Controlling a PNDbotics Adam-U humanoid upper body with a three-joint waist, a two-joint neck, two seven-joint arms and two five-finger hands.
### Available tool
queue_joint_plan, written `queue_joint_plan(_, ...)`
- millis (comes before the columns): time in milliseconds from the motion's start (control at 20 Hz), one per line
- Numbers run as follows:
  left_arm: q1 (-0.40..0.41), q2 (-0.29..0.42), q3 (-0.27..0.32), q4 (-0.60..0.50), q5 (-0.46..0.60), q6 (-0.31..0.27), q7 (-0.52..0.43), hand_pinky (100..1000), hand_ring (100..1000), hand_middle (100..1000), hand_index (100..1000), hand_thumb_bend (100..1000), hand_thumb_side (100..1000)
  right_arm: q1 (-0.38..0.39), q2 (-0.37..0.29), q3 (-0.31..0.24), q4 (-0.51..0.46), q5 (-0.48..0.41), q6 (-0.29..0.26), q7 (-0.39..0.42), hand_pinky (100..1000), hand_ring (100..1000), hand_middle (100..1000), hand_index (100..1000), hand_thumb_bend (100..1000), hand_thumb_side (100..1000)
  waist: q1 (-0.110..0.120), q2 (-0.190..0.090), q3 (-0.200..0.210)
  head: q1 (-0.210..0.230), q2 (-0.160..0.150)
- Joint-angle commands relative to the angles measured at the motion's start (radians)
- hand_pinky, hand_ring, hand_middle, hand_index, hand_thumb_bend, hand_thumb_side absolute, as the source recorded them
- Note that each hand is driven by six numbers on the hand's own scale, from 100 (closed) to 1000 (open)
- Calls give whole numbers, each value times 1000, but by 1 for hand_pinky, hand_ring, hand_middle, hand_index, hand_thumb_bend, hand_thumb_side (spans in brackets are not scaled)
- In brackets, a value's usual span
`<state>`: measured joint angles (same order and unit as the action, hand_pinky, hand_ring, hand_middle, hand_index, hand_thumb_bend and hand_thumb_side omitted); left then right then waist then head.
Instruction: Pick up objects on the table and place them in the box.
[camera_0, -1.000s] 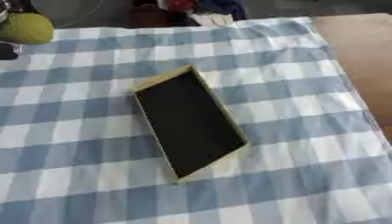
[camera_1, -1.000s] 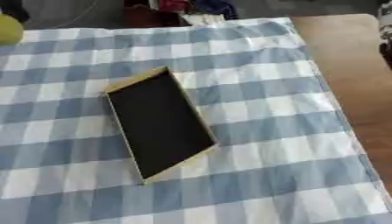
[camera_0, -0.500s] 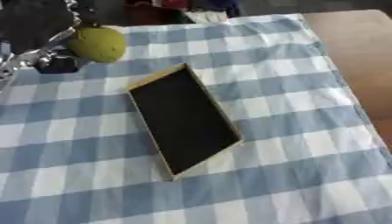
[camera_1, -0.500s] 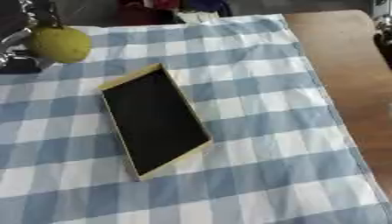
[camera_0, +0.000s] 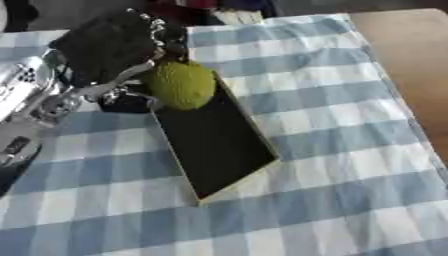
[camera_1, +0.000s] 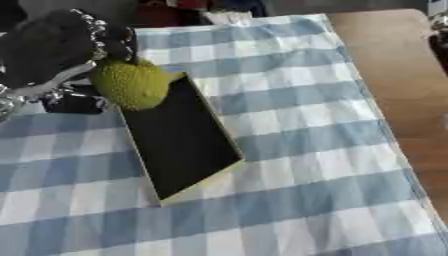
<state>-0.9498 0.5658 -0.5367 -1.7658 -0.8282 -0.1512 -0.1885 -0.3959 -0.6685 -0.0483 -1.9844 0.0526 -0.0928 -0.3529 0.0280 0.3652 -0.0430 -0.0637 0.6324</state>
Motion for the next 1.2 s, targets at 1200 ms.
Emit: queue_joint_plan(1200, 15, -148, -39, 88, -51, -22, -272, 579, 566, 584, 659, 302, 100, -7, 3, -8, -16, -6, 0, -3, 811, 709, 686, 702, 100, 719, -7, 0, -12, 1, 6)
